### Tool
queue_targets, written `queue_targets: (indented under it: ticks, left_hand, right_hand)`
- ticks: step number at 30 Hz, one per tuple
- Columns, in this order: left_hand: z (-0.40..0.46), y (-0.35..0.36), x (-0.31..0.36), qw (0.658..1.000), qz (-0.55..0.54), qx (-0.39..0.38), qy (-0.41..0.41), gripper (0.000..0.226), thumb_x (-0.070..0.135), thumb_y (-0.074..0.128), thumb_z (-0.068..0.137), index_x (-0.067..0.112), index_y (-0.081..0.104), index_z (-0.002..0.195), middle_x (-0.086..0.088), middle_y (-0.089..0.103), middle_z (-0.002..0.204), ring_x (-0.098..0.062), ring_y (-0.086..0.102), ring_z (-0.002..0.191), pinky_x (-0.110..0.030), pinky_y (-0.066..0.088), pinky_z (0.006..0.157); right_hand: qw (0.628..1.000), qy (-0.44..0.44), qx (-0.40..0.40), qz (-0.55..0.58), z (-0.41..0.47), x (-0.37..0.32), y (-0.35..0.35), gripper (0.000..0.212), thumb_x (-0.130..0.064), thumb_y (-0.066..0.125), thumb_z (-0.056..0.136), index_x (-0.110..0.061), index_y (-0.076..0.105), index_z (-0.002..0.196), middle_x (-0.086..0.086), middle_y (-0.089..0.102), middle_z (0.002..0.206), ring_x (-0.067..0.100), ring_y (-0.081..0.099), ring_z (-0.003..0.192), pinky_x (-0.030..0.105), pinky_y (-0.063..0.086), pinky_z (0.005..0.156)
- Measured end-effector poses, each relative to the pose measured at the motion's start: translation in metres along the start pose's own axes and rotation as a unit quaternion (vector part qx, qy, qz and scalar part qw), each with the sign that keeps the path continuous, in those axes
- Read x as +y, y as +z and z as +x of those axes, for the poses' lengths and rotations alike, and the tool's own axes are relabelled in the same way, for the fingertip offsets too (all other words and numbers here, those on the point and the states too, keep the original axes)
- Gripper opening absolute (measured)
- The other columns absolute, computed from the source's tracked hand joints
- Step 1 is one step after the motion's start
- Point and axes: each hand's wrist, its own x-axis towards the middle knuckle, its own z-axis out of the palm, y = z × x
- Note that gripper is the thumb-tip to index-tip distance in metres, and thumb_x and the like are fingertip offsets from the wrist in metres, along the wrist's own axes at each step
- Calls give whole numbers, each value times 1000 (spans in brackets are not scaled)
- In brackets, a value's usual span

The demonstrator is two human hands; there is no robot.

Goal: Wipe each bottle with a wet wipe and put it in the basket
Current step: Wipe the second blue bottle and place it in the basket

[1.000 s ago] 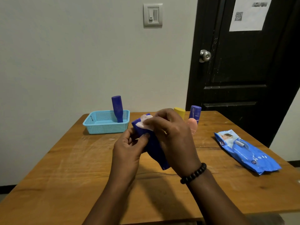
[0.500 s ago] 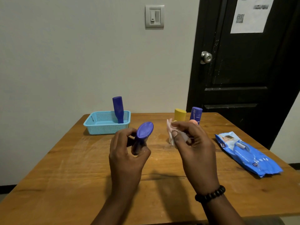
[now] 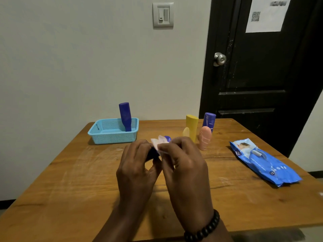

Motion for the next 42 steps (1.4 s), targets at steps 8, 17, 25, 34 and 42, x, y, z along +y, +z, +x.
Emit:
queue_targets:
  ticks: [8,17,25,34,42]
  left_hand:
    - [-8,3,-2,1000,9,-20,4,34,7,78,70,7,67,103,-6,67,101,-17,61,92,-24,52,77]
    - [1,1,2,1000,-19,-12,-3,20,22,66,86,9,65,100,0,63,95,-7,53,88,-9,41,79]
    - [-1,1,3,998,-51,-26,-37,36,5,79,77,12,65,109,1,65,100,-14,60,86,-29,55,70]
    - [2,-4,17,958,-176,-33,-226,32,20,74,82,32,57,107,14,66,96,0,64,92,-24,56,76]
    - [15,-8,8,800,-450,40,-395,71,-3,68,86,41,43,135,12,65,115,-12,70,103,-40,60,79]
  right_hand:
    - [997,69,-24,-36,17,25,-1,22,-7,76,76,-13,72,97,1,64,97,7,56,87,12,48,70]
    - [999,-21,-25,-27,-2,9,-3,23,-16,62,76,-12,70,96,1,63,95,10,58,85,17,53,66]
    - [1000,23,19,-2,6,24,1,22,-13,68,80,-12,71,102,0,64,99,6,58,89,6,47,71]
    - [989,124,46,73,10,45,1,25,-13,62,90,-19,65,113,-8,62,109,0,57,98,19,55,78]
    - [887,402,14,227,-16,64,2,13,-22,61,94,-32,68,99,-9,69,98,8,63,90,39,58,81]
